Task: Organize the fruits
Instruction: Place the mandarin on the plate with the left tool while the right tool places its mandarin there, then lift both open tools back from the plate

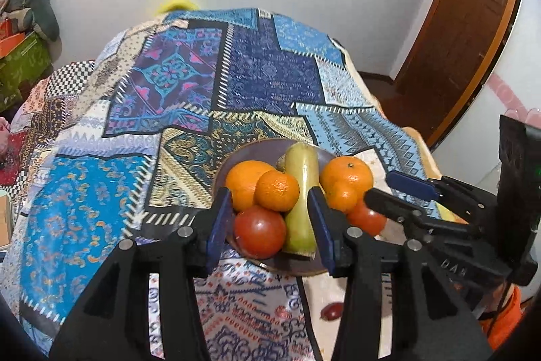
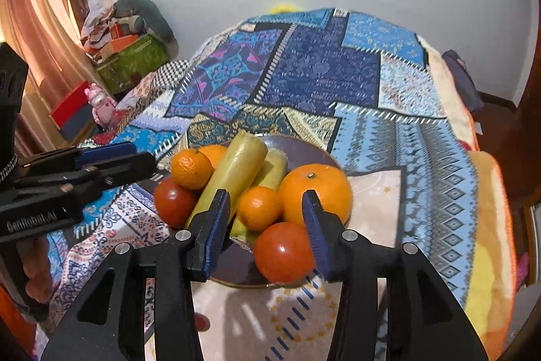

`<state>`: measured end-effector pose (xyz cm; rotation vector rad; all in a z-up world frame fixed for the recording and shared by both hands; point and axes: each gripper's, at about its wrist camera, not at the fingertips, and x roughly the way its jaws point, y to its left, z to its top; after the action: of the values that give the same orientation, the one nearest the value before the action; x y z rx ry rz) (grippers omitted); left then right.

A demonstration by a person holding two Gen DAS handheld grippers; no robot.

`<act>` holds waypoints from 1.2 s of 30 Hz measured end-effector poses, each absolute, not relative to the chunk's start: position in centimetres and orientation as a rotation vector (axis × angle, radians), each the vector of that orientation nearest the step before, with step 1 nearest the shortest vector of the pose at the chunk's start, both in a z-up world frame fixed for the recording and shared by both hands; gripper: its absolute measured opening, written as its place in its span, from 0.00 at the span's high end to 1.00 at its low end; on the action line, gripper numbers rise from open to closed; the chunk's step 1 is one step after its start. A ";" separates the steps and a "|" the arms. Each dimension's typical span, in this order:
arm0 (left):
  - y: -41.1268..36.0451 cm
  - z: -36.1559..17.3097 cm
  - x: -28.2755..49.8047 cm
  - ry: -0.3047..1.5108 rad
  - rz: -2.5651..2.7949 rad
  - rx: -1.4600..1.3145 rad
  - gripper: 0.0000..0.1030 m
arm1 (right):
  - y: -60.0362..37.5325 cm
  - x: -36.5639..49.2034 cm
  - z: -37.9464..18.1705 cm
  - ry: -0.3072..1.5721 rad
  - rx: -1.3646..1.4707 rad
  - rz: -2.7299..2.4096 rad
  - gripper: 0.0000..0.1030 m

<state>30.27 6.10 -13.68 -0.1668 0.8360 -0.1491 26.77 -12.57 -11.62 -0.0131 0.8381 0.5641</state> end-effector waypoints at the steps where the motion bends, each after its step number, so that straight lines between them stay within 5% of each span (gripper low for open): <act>1: 6.3 -13.4 30.0 0.833 -0.148 -0.165 0.55 | -12.7 26.5 -11.3 0.833 -0.013 0.566 0.60; 13: 7.1 -14.6 24.0 0.893 -0.184 -0.174 0.54 | -15.6 21.1 -12.5 0.873 -0.026 0.522 0.60; 29: -1.6 -21.0 23.3 1.034 -0.256 -0.049 0.54 | -19.3 16.8 -15.8 0.986 0.098 0.486 0.60; 36: -2.8 -22.6 24.3 1.076 -0.222 0.002 0.67 | -19.4 16.9 -16.4 0.983 0.114 0.498 0.60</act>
<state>24.34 -2.76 -22.59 0.0025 1.0760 -0.2216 16.87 -19.43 -16.37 0.1138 0.9831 0.4981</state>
